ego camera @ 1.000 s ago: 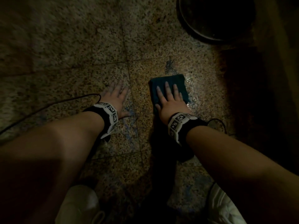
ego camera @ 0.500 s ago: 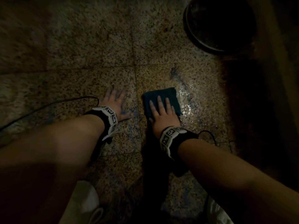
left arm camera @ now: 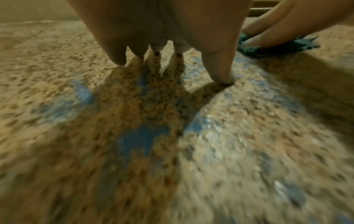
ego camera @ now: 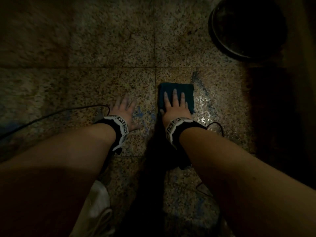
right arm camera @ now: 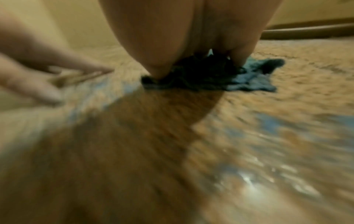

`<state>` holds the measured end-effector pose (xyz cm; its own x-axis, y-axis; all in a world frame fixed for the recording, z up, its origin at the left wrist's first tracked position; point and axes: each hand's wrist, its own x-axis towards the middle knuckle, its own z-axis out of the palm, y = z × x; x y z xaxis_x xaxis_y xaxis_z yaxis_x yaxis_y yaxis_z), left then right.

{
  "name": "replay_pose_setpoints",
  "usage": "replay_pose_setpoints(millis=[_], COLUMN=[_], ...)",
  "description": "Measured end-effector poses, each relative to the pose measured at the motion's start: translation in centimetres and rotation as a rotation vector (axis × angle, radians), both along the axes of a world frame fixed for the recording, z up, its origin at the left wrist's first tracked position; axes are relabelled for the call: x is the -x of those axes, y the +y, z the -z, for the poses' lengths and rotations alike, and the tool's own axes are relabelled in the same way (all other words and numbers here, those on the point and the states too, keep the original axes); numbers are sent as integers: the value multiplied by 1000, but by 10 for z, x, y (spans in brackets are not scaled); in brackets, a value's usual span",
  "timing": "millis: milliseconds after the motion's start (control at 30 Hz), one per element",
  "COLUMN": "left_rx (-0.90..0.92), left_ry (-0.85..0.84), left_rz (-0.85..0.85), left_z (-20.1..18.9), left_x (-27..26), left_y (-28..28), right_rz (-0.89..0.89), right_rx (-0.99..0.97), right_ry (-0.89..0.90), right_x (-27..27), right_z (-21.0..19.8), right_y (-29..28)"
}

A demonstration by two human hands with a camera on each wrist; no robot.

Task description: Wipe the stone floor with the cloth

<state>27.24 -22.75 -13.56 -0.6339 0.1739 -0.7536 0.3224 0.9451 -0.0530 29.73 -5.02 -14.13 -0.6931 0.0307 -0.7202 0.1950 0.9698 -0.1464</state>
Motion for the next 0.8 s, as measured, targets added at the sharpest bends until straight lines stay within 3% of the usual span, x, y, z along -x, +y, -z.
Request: replay_pose_setpoints(millis=[333,800], left_rx=[27,-19], left_ry=[6,44], left_rz=[2,0], left_z=[5,5], left_x=[-1,6], left_y=[1,-11], right_rz=[-116,-165], right_rx=[-44,-130], right_ry=[-30,-12], right_x=[-34,-3], right_z=[5,3], right_y=[-23,-32])
